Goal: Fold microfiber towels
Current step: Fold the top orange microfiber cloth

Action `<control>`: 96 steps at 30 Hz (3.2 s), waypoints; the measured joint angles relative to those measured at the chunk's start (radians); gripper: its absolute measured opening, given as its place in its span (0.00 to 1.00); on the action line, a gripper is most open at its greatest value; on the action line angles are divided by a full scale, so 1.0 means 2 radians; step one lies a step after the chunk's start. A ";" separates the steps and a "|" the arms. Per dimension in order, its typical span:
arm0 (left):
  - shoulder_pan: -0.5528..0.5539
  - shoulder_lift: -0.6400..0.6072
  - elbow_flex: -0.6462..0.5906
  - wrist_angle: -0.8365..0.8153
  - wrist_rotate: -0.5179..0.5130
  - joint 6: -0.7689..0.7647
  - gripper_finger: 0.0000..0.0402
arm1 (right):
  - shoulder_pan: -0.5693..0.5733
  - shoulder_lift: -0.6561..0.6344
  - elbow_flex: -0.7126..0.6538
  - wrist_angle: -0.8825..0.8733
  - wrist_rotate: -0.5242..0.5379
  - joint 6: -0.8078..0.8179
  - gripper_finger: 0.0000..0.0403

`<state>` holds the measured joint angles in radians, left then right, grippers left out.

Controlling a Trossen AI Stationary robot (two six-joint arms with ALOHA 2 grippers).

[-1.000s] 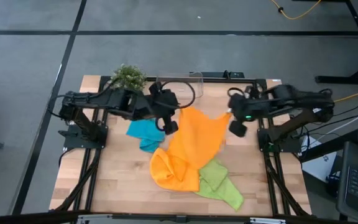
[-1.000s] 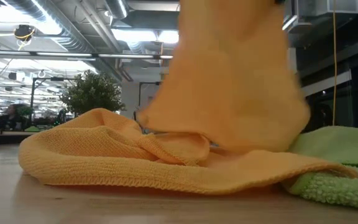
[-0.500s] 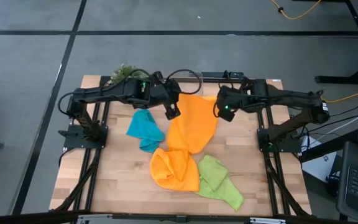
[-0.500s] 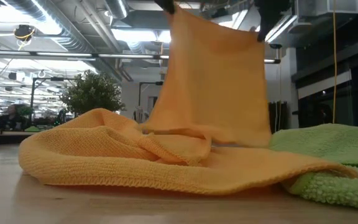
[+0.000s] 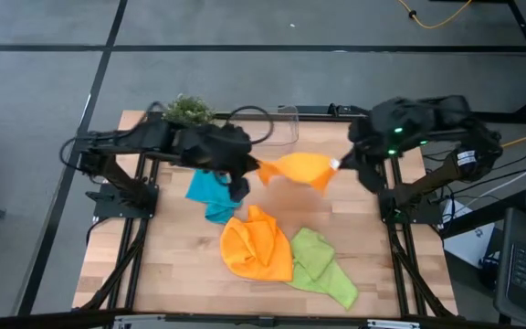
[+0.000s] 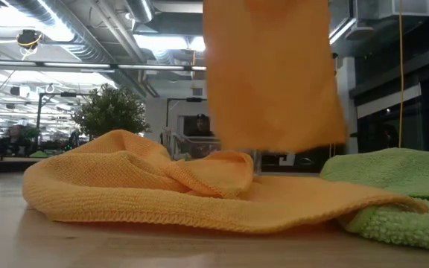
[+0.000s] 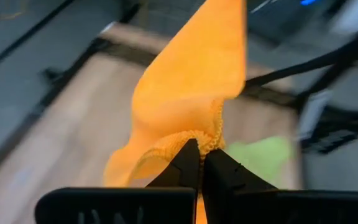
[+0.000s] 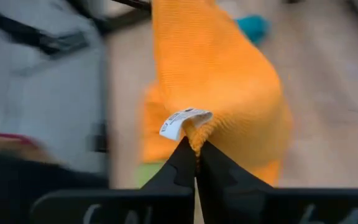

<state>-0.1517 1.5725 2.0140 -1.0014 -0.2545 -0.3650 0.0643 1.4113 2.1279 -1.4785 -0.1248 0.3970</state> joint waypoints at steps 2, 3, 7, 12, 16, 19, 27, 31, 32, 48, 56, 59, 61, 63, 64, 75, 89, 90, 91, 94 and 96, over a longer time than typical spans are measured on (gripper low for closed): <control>-0.018 -0.013 0.000 0.028 0.018 -0.010 0.00 | 0.018 -0.001 0.020 0.010 -0.025 0.029 0.00; -0.027 -0.018 0.000 0.046 0.022 -0.014 0.00 | 0.028 -0.001 0.026 0.017 -0.032 0.045 0.00; -0.058 -0.036 0.000 0.103 0.050 -0.038 0.00 | 0.070 0.005 0.030 0.039 -0.047 0.102 0.00; -0.080 -0.038 0.000 0.099 0.084 -0.052 0.00 | 0.111 0.026 0.030 0.037 -0.051 0.125 0.00; -0.069 -0.036 0.000 0.078 0.079 -0.053 0.00 | 0.113 0.041 0.029 0.007 -0.026 0.098 0.00; -0.051 -0.028 0.000 0.025 0.058 -0.053 0.00 | 0.100 0.054 0.029 -0.046 0.039 0.072 0.00; 0.018 0.027 0.000 -0.123 0.041 -0.047 0.00 | 0.048 0.076 -0.065 -0.047 0.111 -0.021 0.00; 0.050 0.053 0.000 -0.157 0.014 -0.006 0.00 | 0.006 0.077 -0.147 -0.046 0.214 -0.037 0.00; 0.058 0.058 0.000 -0.166 0.007 0.005 0.00 | -0.005 0.075 -0.164 -0.046 0.229 -0.042 0.00; 0.173 0.160 -0.001 -0.185 -0.022 0.149 0.00 | -0.108 0.073 -0.236 -0.037 0.307 -0.090 0.00; 0.188 0.169 -0.001 -0.184 -0.037 0.162 0.00 | -0.131 0.073 -0.239 -0.010 0.307 -0.124 0.00; 0.188 0.166 -0.001 -0.183 -0.045 0.162 0.00 | -0.136 0.072 -0.252 -0.003 0.302 -0.126 0.00; 0.188 0.165 0.000 -0.183 -0.046 0.162 0.00 | -0.136 0.072 -0.273 0.011 0.302 -0.134 0.00; 0.185 0.166 0.000 -0.183 -0.046 0.163 0.00 | -0.136 0.072 -0.301 0.035 0.301 -0.140 0.00; 0.184 0.168 0.000 -0.181 -0.046 0.163 0.00 | -0.136 0.072 -0.313 0.044 0.301 -0.146 0.00; 0.181 0.183 0.000 -0.185 -0.040 0.153 0.00 | -0.135 0.056 -0.345 0.058 0.296 -0.126 0.00; 0.127 0.184 0.000 -0.206 0.005 0.123 0.00 | -0.079 0.047 -0.345 0.061 0.189 -0.093 0.00; 0.123 0.184 0.000 -0.207 0.006 0.119 0.00 | -0.072 0.047 -0.345 0.061 0.185 -0.089 0.00; 0.119 0.184 0.000 -0.209 0.006 0.118 0.00 | -0.066 0.047 -0.345 0.061 0.183 -0.083 0.00; 0.109 0.184 -0.004 -0.213 0.005 0.117 0.00 | -0.052 0.046 -0.358 0.065 0.183 -0.079 0.00; 0.104 0.184 -0.019 -0.212 0.000 0.114 0.00 | -0.046 0.046 -0.378 0.069 0.187 -0.069 0.00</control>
<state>0.0570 1.9404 1.9767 -1.4260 -0.2536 -0.1361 -0.0271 1.5036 1.3727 -1.3405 0.2487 0.2593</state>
